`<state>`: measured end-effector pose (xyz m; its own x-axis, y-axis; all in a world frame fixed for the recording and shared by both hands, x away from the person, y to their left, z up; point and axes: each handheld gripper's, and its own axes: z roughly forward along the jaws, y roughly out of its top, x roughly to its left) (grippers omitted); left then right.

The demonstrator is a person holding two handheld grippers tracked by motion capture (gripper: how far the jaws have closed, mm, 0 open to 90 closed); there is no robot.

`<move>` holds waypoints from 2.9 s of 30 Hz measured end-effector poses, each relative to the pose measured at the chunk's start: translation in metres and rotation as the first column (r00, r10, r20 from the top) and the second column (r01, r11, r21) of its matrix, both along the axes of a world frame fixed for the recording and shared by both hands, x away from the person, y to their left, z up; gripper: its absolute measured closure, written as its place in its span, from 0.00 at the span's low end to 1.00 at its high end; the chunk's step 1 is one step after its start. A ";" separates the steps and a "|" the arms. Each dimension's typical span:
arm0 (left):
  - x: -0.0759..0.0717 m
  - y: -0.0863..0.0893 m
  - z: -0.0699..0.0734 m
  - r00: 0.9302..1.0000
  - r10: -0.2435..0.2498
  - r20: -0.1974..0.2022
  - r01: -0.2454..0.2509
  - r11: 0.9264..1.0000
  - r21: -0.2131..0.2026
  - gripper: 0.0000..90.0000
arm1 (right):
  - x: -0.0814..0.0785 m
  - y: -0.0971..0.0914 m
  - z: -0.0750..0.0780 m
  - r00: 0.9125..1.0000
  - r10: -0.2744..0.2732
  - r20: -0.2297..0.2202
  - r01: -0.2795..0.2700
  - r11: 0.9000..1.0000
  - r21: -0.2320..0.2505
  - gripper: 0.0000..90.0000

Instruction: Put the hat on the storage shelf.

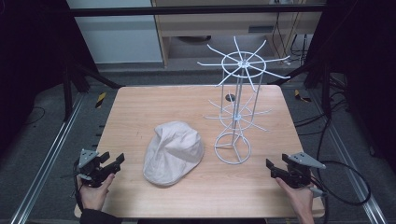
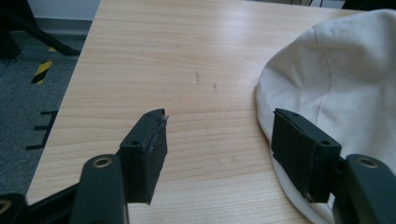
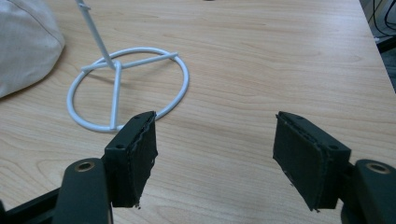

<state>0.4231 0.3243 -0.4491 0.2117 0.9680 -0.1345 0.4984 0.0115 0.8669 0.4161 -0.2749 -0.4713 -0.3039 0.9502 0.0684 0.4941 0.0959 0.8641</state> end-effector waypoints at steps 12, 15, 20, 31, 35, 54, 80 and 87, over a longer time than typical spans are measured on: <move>-0.005 -0.025 0.014 0.995 -0.073 0.066 0.069 0.996 0.057 0.42 | -0.001 0.006 -0.002 1.000 0.018 -0.022 -0.018 1.000 -0.019 0.34; -0.006 -0.030 0.020 0.992 -0.087 0.086 0.081 0.994 0.073 0.42 | 0.000 0.006 -0.003 1.000 0.021 -0.022 -0.022 0.999 -0.030 0.33; -0.007 -0.037 0.025 0.991 -0.102 0.082 0.095 0.992 0.085 0.42 | -0.001 0.007 -0.004 0.999 0.021 -0.034 -0.022 0.999 -0.024 0.32; -0.002 -0.050 0.036 0.985 -0.117 0.129 0.101 0.987 0.126 0.43 | -0.002 0.008 -0.003 0.999 0.020 -0.041 -0.021 0.999 -0.025 0.31; 0.001 -0.055 0.044 0.984 -0.134 0.120 0.119 0.986 0.120 0.42 | -0.003 0.007 -0.003 0.999 0.020 -0.038 -0.021 0.999 -0.026 0.31; 0.015 -0.088 0.060 0.970 -0.228 0.083 0.217 0.968 0.128 0.34 | -0.003 0.007 -0.003 0.999 0.027 -0.038 -0.028 0.999 -0.028 0.30; 0.040 -0.127 0.047 0.964 -0.265 -0.021 0.265 0.950 0.165 0.35 | -0.003 0.008 -0.005 0.998 0.042 -0.045 -0.043 0.999 -0.029 0.31; 0.046 -0.135 0.037 0.959 -0.277 -0.060 0.283 0.940 0.188 0.38 | -0.002 0.009 -0.005 0.997 0.046 -0.054 -0.048 0.998 -0.029 0.32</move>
<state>0.4692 0.1890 -0.4120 0.4764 0.8784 0.0376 0.4854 -0.2984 0.8218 0.4140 -0.2661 -0.4764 -0.3450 0.9369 0.0569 0.5335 0.1459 0.8331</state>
